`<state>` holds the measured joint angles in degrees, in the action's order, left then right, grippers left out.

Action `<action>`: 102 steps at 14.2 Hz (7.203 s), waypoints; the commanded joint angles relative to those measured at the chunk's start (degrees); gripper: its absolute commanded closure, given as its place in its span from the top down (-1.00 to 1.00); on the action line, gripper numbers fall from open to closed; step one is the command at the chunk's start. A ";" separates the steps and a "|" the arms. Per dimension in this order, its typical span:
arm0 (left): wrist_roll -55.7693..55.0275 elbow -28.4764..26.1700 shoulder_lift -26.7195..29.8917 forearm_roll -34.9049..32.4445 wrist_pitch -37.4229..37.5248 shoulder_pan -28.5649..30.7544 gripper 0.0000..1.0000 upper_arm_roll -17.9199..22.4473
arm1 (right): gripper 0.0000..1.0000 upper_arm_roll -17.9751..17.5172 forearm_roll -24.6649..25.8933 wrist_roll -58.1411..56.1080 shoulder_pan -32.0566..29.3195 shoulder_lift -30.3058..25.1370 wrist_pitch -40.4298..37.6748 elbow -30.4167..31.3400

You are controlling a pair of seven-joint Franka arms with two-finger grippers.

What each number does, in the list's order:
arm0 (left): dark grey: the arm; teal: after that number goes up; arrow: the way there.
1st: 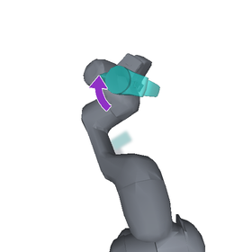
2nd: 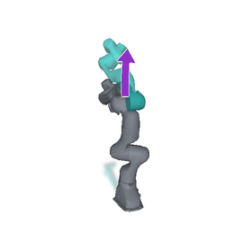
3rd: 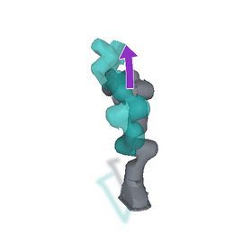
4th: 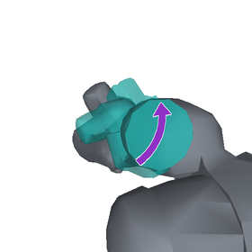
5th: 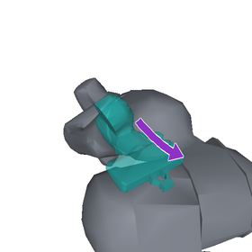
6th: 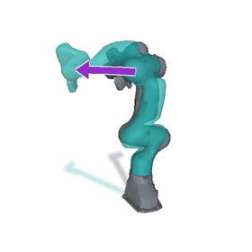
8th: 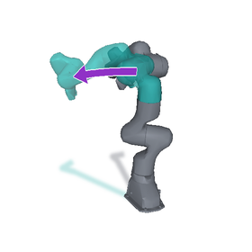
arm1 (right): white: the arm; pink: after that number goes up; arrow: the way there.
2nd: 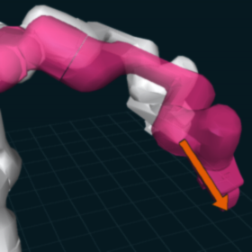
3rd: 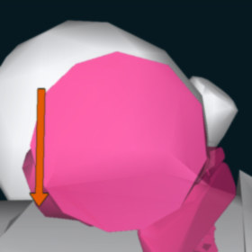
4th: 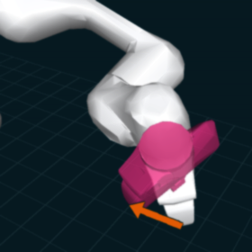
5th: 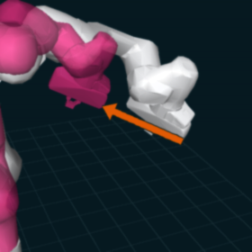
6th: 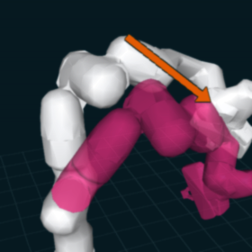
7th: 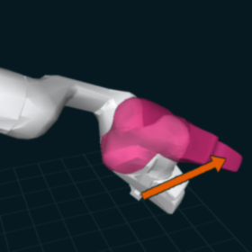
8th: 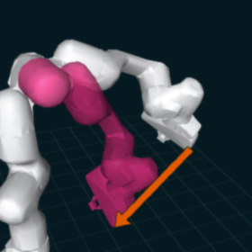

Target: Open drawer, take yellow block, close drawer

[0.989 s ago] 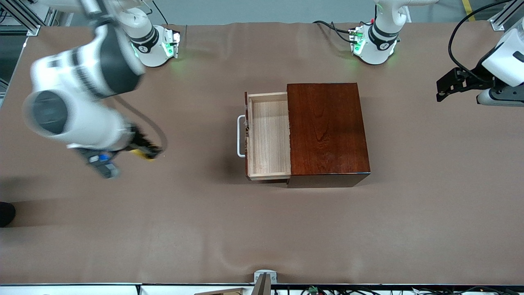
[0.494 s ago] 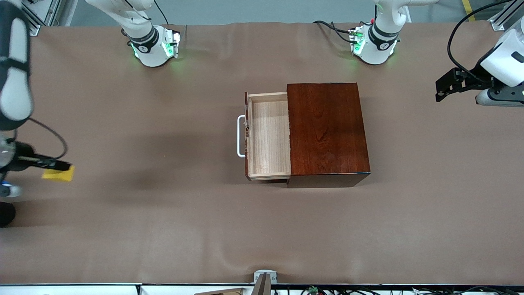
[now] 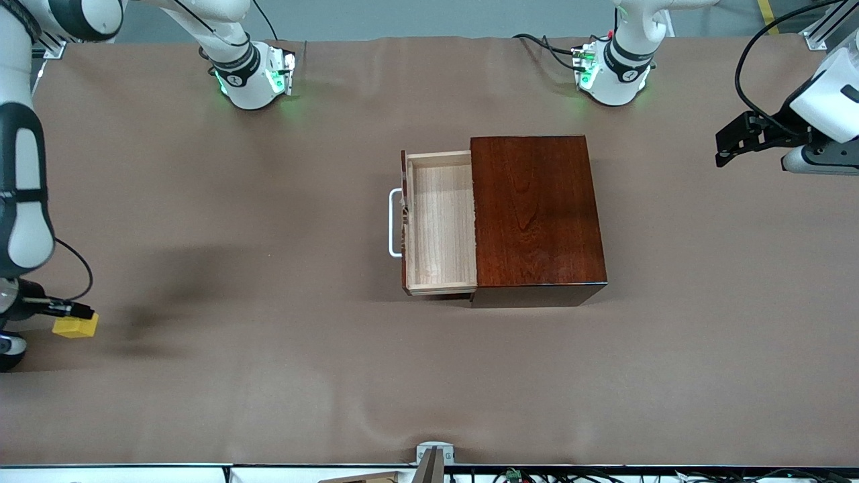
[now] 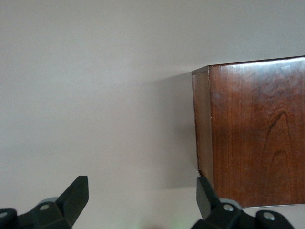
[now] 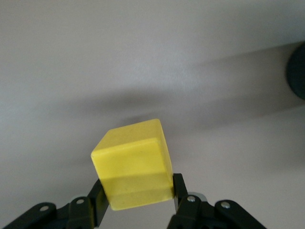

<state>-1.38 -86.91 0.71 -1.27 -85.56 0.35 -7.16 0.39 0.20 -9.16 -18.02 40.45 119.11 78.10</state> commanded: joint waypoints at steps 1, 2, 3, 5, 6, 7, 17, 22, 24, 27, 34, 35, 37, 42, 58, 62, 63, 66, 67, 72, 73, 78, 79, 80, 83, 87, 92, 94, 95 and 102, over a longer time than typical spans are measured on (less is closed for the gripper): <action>-0.82 1.31 -0.71 -1.37 0.30 0.18 1.00 -0.49 | -0.87 -1.36 1.29 -0.25 -0.96 4.28 2.08 -3.13; -0.82 1.31 -0.71 -1.46 0.30 -0.08 1.00 -0.58 | -0.87 -1.27 1.29 -0.16 -0.96 5.33 2.79 -3.31; -0.82 1.31 -0.71 -1.46 0.30 -0.08 1.00 -0.58 | -0.87 -1.27 1.29 -0.07 -1.13 6.65 4.19 -3.74; -0.82 1.31 -0.62 -1.37 0.30 0.00 1.00 -0.49 | -0.87 -1.35 0.77 0.54 -2.01 9.55 6.30 -4.97; -0.82 1.31 -0.62 -1.37 0.30 -0.08 1.00 -0.49 | -0.87 -1.36 0.59 2.20 -2.19 10.26 6.40 -5.59; -0.82 1.22 -0.80 -1.37 0.30 0.00 1.00 -0.49 | -0.87 -1.36 0.59 5.52 -2.19 10.53 6.14 -5.77; -26.44 1.31 -8.35 -0.49 0.57 -7.97 1.00 -5.94 | -0.90 -1.27 -1.35 6.26 -3.51 11.06 5.25 -5.59; -47.36 9.38 -17.92 -0.49 -0.83 -21.59 1.00 -6.38 | -0.91 -1.36 -1.43 2.12 -4.83 11.50 5.78 -5.68; -57.28 10.36 -21.09 -0.49 -5.82 -27.04 1.00 -6.38 | 0.03 -1.36 -1.43 2.04 -4.83 11.50 5.78 -5.68; -72.66 10.36 -25.22 -0.49 -16.44 -33.64 1.00 -6.38 | 1.00 -1.36 -1.61 2.56 -4.65 11.41 5.96 -5.68; -109.21 13.25 -36.02 -0.93 -36.51 -44.11 1.00 -5.50 | 1.00 -1.18 -1.26 2.65 -3.42 2.74 -8.34 -5.68; -114.32 13.61 -37.17 -1.10 -37.57 -44.64 1.00 -5.41 | 1.00 -1.44 -0.65 2.65 -3.16 -0.51 -9.67 -4.98; -121.72 13.61 -38.50 -1.19 -39.07 -44.82 1.00 -5.41 | 1.00 -1.71 -0.47 3.52 -2.37 -5.70 -15.80 -3.75; -138.86 16.15 -42.27 -1.11 -40.74 -51.91 1.00 4.75 | 1.00 -1.62 -0.38 15.03 5.62 -22.66 -25.51 6.15; -140.13 17.13 -44.39 2.23 -27.48 -53.35 1.00 8.39 | 1.00 -1.44 -0.47 6.87 12.13 -38.07 -30.61 12.51; -139.07 17.13 -43.17 2.59 -22.29 -52.38 1.00 8.56 | 1.00 -1.44 -0.55 7.40 12.22 -38.16 -30.69 12.51; -138.55 17.13 -42.81 2.59 -21.59 -52.29 1.00 8.82 | 1.00 -1.44 -0.64 7.40 12.14 -38.16 -30.43 12.34; -137.84 16.95 -42.29 2.06 -19.13 -50.71 1.00 9.35 | 1.00 -1.53 -0.64 7.31 12.14 -38.16 -30.52 12.25; -137.49 16.95 -42.02 2.06 -18.08 -50.71 1.00 10.48 | 1.00 -1.53 -0.64 7.31 12.22 -38.16 -30.52 12.25; -137.57 16.60 -42.11 1.62 -13.60 -50.19 1.00 11.72 | 1.00 -1.53 -0.55 7.31 12.22 -38.07 -30.25 11.02; -137.66 16.60 -42.11 1.62 -12.37 -50.18 1.00 11.90 | 1.00 -1.53 -0.55 7.31 12.22 -38.07 -30.43 11.02; -137.75 16.51 -42.20 0.30 -7.79 -49.92 1.00 13.12 | 1.00 -1.97 -0.38 7.22 12.83 -38.07 -30.69 10.58; -137.75 16.43 -42.20 0.04 -6.83 -49.92 1.00 13.48 | 1.00 -1.97 -0.38 7.22 12.84 -38.07 -30.69 10.58; -137.75 16.42 -42.20 -0.14 -5.77 -49.92 1.00 13.74 | 1.00 -1.88 -0.38 7.22 12.84 -38.07 -30.52 10.58; -137.75 16.42 -42.28 -1.19 -4.53 -49.92 1.00 13.75 | 1.00 -1.71 0.24 7.22 12.57 -37.98 -29.90 10.49; -138.10 16.60 -42.20 -1.02 -3.65 -50.09 1.00 13.75 | 1.00 -1.71 0.33 7.31 12.58 -37.63 -29.81 10.05; -137.49 18.09 -37.82 -1.02 -6.10 -51.15 1.00 13.31 | 1.00 -1.62 0.06 7.31 12.40 -37.63 -29.55 9.96; -134.61 18.01 -35.18 -1.11 -7.08 -50.54 1.00 13.40 | 1.00 -1.62 0.15 7.31 12.40 -37.63 -29.55 9.96; -132.06 18.01 -33.77 -1.11 -7.08 -49.75 1.00 13.66 | 1.00 -1.62 0.15 7.31 12.40 -37.63 -29.55 9.96; -107.20 17.48 -28.23 -0.67 -7.08 -37.02 1.00 14.71 | 1.00 -1.62 0.15 7.31 12.40 -37.63 -29.46 9.96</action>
<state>-115.20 -67.91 -29.64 -1.30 -92.43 -40.92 8.18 -0.93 -0.33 -1.51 -5.21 2.94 89.76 88.66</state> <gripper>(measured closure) 0.000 0.000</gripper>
